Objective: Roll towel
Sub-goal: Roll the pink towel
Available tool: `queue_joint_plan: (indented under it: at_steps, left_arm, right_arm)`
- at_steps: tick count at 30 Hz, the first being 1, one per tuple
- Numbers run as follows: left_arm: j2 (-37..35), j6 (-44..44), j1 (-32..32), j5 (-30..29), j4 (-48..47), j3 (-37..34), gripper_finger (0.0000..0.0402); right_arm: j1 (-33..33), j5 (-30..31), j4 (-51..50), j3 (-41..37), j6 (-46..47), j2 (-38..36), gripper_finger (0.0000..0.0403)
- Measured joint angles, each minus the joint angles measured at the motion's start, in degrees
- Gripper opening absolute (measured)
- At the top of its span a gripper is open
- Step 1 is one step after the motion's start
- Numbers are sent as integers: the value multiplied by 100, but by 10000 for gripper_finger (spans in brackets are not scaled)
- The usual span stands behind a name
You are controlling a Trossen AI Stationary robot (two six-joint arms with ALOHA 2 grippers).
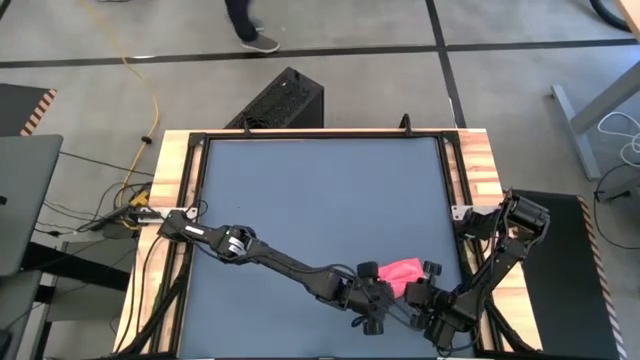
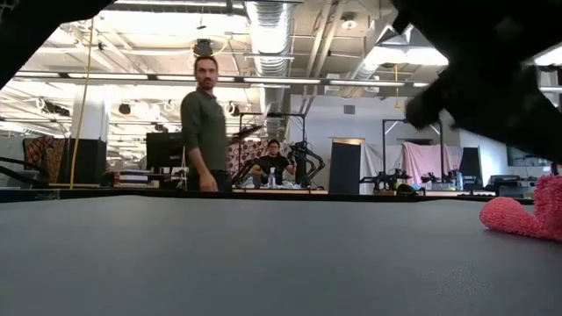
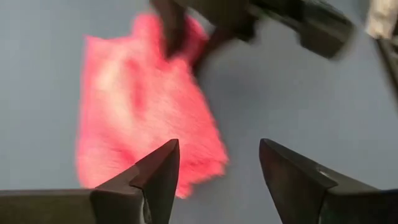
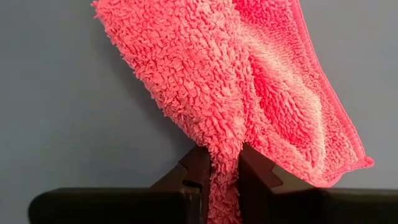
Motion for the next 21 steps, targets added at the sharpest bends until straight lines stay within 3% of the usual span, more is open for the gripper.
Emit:
queue_joint_plan:
  at_steps: [2,15,21]
  left_arm:
    - [-5,97,-14,-302,46,62,207]
    - [111,691,-47,-361,342,126,203]
    - [290,314,63,-156,83,107,203]
  right_arm:
    - [0,0,2,4,2,0,82]
    - [-56,7,-4,18,11,-2,82]
    - [-149,-15,12,160,22,2,82]
